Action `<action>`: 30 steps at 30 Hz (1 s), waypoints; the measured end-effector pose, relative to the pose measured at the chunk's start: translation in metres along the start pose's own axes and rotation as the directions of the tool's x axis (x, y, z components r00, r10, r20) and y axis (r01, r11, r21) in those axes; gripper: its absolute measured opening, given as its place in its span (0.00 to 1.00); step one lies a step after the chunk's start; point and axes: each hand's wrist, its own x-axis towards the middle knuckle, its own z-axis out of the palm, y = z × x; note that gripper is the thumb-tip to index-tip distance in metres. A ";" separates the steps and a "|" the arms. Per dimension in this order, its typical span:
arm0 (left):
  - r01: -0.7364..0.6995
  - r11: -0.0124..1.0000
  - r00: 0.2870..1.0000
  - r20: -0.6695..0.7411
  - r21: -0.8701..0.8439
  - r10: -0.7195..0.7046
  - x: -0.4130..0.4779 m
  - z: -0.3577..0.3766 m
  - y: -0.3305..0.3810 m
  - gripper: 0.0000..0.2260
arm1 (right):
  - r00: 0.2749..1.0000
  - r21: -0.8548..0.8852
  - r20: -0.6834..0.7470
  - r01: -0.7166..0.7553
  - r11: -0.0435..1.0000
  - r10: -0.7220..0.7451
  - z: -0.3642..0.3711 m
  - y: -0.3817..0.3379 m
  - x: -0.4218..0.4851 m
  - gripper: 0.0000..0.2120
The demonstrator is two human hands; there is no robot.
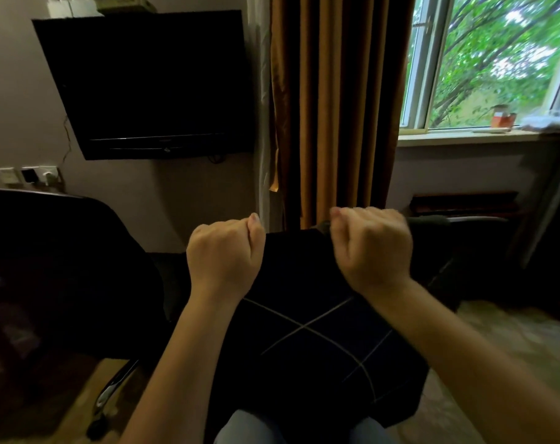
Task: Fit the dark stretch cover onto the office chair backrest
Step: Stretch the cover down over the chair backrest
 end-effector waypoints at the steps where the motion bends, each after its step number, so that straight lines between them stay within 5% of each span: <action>1: 0.003 1.000 1.000 0.009 0.005 -0.003 0.001 0.000 0.000 0.21 | 0.999 -0.001 0.039 0.012 1.000 -0.012 0.005 -0.017 0.002 0.20; 7: 0.050 0.996 0.992 0.115 -0.067 -0.042 0.002 -0.007 -0.009 0.25 | 0.978 0.007 0.200 0.055 0.998 -0.055 0.025 -0.070 0.007 0.20; 11: 0.219 0.958 0.942 0.294 -0.184 -0.159 0.008 -0.016 -0.022 0.27 | 0.931 0.098 0.339 0.108 0.989 -0.135 0.008 -0.055 0.014 0.22; 15: 0.312 0.943 0.930 0.240 -0.110 -0.280 -0.002 -0.026 -0.046 0.22 | 0.957 0.192 0.261 0.079 0.978 -0.129 -0.026 -0.018 0.022 0.21; 18: 0.511 0.845 0.841 0.294 -0.159 -0.453 -0.016 -0.026 -0.056 0.23 | 0.950 0.085 0.305 0.042 0.995 -0.066 -0.030 0.019 0.016 0.24; 21: 0.674 0.631 0.739 0.342 -0.384 -0.580 -0.028 -0.024 -0.049 0.27 | 0.954 0.057 0.298 0.016 0.998 -0.033 -0.024 0.030 0.003 0.26; 25: 0.704 0.528 0.704 0.364 -0.475 -0.610 -0.036 -0.023 -0.046 0.25 | 0.970 0.078 0.241 0.008 0.997 -0.027 -0.017 0.002 0.002 0.27; 30: 0.718 0.421 0.676 0.412 -0.554 -0.611 -0.042 -0.024 -0.055 0.26 | 0.938 0.058 0.339 0.058 0.997 -0.074 0.000 -0.057 0.010 0.26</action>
